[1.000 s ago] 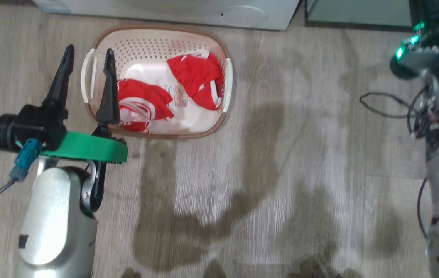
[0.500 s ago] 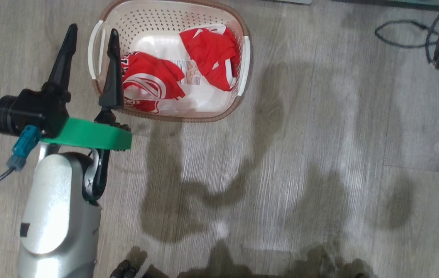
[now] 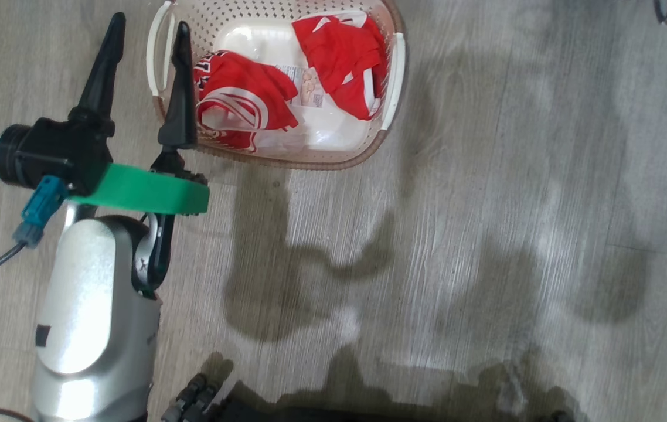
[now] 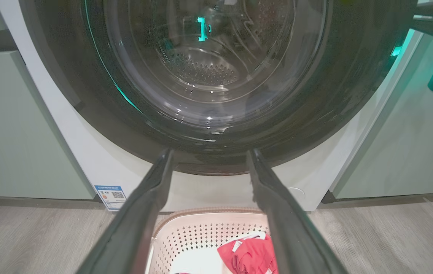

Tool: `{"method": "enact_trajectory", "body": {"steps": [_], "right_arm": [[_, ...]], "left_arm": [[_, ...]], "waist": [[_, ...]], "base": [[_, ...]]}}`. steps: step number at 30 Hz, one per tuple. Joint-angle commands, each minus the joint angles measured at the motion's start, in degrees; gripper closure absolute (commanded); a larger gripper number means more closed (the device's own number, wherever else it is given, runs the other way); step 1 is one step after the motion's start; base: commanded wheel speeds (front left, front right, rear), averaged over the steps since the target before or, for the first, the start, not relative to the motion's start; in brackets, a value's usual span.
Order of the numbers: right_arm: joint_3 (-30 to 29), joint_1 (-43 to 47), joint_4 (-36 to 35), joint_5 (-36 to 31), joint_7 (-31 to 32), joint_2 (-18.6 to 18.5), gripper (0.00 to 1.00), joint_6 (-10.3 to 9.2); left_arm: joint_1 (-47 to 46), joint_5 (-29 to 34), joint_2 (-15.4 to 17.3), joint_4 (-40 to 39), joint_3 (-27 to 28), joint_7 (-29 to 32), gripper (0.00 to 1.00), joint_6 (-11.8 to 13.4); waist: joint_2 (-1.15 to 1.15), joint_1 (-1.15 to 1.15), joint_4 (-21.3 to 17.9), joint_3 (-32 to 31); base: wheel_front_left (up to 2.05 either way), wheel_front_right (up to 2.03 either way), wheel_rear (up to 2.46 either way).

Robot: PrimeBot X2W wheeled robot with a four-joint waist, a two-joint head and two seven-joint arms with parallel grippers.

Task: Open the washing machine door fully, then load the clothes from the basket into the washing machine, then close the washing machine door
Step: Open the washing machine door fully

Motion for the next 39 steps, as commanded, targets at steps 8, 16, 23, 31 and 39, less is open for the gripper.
{"method": "enact_trajectory", "body": {"steps": [8, 16, 23, 31, 39], "right_arm": [[0.28, -5.44, 1.07, -0.64, 0.65, 2.44, 1.0, 0.01], [0.54, -4.75, 0.81, -0.28, 3.68, 2.25, 1.0, 0.01], [1.27, -1.13, -1.01, 0.44, 8.28, 1.87, 1.0, 0.01], [1.76, 4.57, -4.88, 1.96, 13.6, 1.63, 1.0, 0.01], [2.53, 13.13, -9.86, 3.56, 18.87, 1.59, 1.0, 0.01]], "left_arm": [[-1.26, -0.29, 0.88, -2.13, 1.54, -0.54, 0.0, -0.08], [-1.4, -0.58, 0.84, -1.78, 1.39, -0.54, 0.0, 0.24], [-1.08, -0.84, 0.84, -0.95, 1.51, -0.54, 0.0, 0.35], [0.35, -0.73, 0.83, -0.03, 1.7, -0.54, 0.0, 0.24], [2.99, -1.03, 0.83, 0.95, 1.71, -0.54, 0.0, 0.63]], "waist": [[0.0, -0.01, 0.73, 1.12], [0.0, -0.01, 0.29, 0.63], [0.0, -0.01, -0.32, -0.95], [0.0, -0.01, -0.4, -3.7], [0.0, -0.01, 0.78, -8.01]], "base": [[0.0, 0.0, 0.0], [0.0, 0.0, 0.0], [0.0, 0.0, 0.0], [0.0, 0.0, 0.0], [0.0, 0.0, 0.0]]}}
